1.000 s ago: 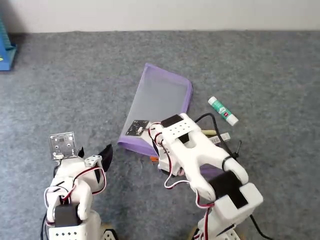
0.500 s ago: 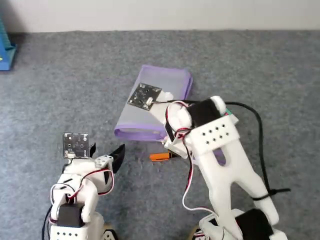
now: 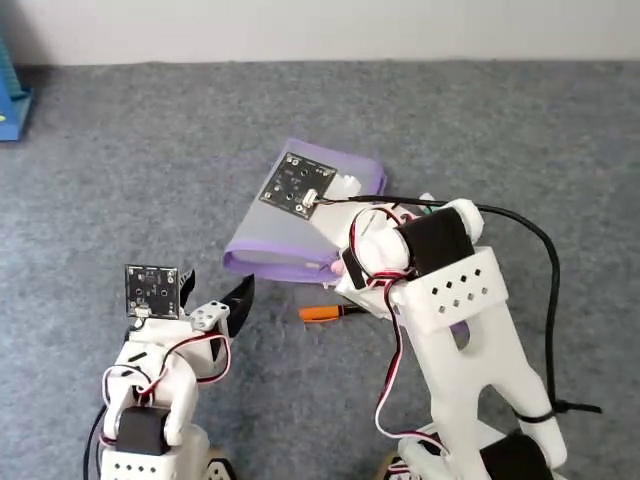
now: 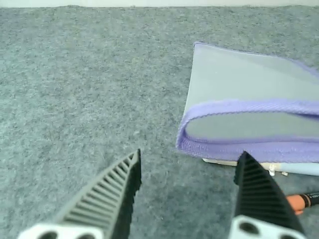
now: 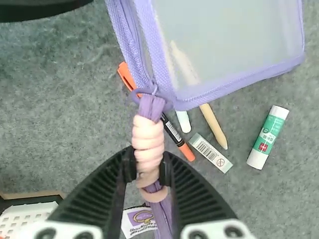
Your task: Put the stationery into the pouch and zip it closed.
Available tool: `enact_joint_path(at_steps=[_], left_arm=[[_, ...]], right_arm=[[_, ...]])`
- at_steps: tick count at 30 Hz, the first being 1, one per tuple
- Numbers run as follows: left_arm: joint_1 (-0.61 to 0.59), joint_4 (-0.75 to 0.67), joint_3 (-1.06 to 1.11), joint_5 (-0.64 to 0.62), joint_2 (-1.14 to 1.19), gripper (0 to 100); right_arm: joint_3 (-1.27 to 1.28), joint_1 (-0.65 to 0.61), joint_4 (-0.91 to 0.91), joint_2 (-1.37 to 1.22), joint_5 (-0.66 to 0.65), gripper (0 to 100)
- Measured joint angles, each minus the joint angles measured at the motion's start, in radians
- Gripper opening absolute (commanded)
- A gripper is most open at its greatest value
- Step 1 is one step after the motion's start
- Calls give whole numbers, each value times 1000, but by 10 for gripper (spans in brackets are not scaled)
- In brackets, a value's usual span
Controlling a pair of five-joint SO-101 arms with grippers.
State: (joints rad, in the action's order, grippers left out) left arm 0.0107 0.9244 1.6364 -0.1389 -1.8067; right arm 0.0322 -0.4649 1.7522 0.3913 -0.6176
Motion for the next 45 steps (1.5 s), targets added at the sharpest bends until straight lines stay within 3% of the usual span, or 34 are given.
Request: enact_joint_path(at_steps=[21, 25, 31, 37, 45], left_arm=[[3, -146, 49, 32, 0, 259], [8, -58, -21, 32, 0, 205], [8, 100, -163, 32, 0, 203], [8, 164, -264, 46, 5, 201], [9, 356, -646, 40, 448, 202]], right_arm=[[0, 0, 2, 69, 0, 8], [0, 0, 2, 69, 0, 8], [0, 0, 2, 69, 0, 8], [0, 0, 2, 69, 0, 8], [0, 0, 2, 69, 0, 8]])
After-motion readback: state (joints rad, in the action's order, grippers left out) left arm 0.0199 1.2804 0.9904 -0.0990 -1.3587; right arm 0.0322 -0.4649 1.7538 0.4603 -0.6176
